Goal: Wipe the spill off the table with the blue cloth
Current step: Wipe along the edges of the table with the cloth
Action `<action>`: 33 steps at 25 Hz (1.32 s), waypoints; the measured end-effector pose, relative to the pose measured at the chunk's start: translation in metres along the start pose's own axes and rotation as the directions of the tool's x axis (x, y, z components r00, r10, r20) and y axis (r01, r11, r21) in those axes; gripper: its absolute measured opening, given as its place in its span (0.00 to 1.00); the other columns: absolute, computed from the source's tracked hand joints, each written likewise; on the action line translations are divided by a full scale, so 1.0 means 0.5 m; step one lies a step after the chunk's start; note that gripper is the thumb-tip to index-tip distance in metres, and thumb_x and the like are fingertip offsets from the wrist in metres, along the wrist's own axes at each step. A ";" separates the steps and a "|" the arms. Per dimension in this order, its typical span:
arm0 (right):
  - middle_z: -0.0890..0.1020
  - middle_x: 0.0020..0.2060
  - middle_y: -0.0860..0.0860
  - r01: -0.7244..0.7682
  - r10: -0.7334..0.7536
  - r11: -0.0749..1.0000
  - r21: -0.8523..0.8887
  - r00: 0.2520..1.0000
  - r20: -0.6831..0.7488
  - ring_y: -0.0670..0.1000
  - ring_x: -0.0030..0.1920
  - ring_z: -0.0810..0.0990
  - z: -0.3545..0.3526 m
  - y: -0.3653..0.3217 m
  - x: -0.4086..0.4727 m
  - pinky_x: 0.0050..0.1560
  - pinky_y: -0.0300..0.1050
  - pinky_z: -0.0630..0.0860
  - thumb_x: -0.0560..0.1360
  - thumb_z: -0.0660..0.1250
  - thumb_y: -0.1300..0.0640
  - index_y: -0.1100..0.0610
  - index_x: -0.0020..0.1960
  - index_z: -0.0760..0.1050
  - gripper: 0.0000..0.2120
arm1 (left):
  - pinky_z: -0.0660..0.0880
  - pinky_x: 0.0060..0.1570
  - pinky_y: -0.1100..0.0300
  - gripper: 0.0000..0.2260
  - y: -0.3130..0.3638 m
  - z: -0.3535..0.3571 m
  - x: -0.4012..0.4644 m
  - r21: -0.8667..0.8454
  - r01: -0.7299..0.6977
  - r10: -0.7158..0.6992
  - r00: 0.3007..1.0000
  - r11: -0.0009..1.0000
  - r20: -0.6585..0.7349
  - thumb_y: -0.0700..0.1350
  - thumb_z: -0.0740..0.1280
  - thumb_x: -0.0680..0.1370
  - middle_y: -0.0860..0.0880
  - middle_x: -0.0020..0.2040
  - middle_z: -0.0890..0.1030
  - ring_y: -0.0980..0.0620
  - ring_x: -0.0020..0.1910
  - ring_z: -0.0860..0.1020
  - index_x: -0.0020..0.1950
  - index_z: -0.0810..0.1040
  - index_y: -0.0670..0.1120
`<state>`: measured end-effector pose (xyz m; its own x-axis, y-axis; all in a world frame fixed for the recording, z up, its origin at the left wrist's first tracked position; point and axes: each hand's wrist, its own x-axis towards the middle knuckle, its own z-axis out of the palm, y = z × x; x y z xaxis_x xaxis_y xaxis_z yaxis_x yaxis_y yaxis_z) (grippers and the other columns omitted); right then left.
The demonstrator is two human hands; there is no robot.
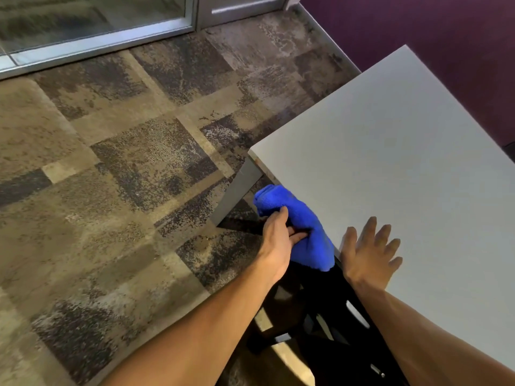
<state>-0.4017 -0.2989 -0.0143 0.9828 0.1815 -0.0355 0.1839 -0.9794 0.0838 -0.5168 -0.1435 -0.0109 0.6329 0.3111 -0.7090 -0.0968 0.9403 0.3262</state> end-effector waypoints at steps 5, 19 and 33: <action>0.53 0.82 0.56 0.002 -0.002 1.000 -0.005 1.000 -0.006 0.65 0.80 0.52 0.001 0.000 0.002 0.75 0.70 0.55 0.76 0.37 0.33 0.48 0.82 0.49 0.38 | 0.63 0.73 0.44 0.25 -0.023 0.049 0.006 0.542 -0.097 0.157 0.986 0.835 -0.065 0.56 0.50 0.84 0.40 0.75 0.66 0.40 0.73 0.66 0.76 0.63 0.43; 0.56 0.81 0.55 0.032 -0.031 0.999 0.030 0.998 -0.047 0.64 0.79 0.54 0.002 0.004 0.001 0.74 0.69 0.56 0.76 0.38 0.33 0.48 0.81 0.51 0.37 | 0.66 0.53 0.59 0.19 -0.034 0.112 0.053 0.694 -0.227 0.528 0.810 0.684 -0.255 0.52 0.56 0.84 0.39 0.63 0.67 0.47 0.52 0.71 0.61 0.65 0.36; 0.54 0.82 0.56 0.042 -0.041 0.999 0.021 0.998 -0.057 0.64 0.80 0.53 0.000 0.002 0.000 0.75 0.68 0.55 0.75 0.35 0.32 0.49 0.83 0.50 0.40 | 0.35 0.78 0.52 0.41 0.041 0.090 0.155 0.656 -0.492 0.765 0.609 0.572 -0.210 0.63 0.49 0.79 0.39 0.81 0.41 0.48 0.81 0.40 0.79 0.39 0.36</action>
<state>-0.4018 -0.2999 -0.0143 0.9740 0.2260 0.0181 0.2245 -0.9726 0.0608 -0.4352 -0.1062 -0.0311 0.1503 0.9375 -0.3140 0.1370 0.2948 0.9457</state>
